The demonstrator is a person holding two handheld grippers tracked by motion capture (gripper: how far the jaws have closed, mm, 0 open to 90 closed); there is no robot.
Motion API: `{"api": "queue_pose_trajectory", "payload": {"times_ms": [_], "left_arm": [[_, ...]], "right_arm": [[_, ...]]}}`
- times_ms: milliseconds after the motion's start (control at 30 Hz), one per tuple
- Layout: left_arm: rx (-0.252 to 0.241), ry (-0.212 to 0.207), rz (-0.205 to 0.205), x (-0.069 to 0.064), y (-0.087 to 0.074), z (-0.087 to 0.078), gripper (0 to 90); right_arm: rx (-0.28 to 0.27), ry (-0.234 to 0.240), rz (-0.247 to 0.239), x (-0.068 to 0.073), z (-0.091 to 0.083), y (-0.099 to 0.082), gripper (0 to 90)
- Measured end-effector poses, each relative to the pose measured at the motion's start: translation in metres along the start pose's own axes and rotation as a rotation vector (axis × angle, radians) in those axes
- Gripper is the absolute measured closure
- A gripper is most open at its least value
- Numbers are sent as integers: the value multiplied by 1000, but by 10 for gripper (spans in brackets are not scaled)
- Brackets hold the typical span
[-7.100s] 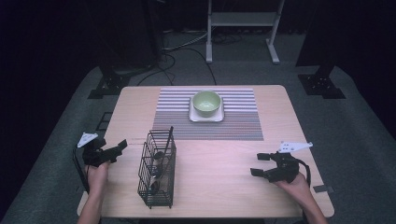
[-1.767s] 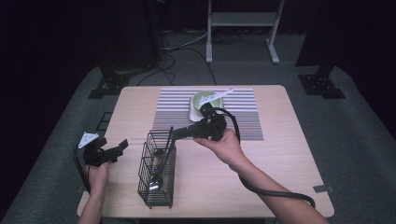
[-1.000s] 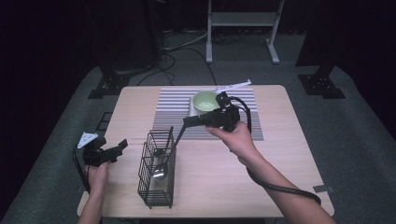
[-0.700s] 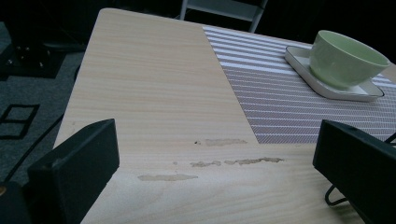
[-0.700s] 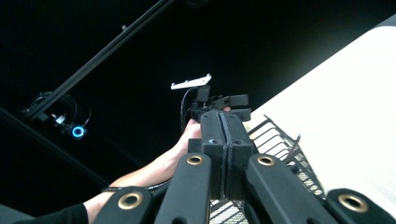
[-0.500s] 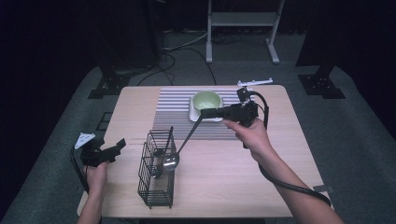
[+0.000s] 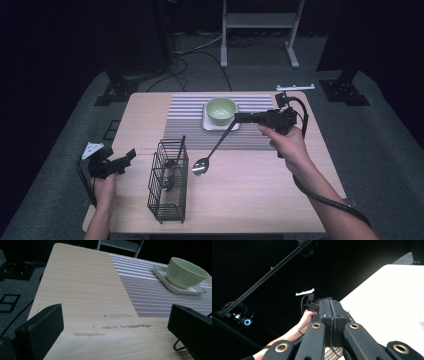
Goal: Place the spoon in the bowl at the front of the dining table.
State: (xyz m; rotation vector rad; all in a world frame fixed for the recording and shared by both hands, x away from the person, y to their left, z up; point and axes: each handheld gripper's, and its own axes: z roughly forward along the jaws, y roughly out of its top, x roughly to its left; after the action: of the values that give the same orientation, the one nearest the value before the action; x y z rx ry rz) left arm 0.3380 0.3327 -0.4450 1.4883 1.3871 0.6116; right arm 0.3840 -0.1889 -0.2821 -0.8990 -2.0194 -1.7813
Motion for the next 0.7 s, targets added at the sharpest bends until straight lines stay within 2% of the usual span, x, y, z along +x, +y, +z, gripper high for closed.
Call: {"api": "queue_pose_trajectory", "payload": {"times_ms": [233, 433, 700], "left_arm": [[-4, 5, 3, 0, 1, 0, 0], [-6, 6, 5, 1, 1, -1, 0], [-8, 6, 1, 1, 1, 0, 0]], "right_arm": [[-21, -33, 30, -15, -16, -7, 893], [-32, -54, 52, -27, -23, -10, 893], [-31, -122, 84, -50, -30, -14, 893]]}}
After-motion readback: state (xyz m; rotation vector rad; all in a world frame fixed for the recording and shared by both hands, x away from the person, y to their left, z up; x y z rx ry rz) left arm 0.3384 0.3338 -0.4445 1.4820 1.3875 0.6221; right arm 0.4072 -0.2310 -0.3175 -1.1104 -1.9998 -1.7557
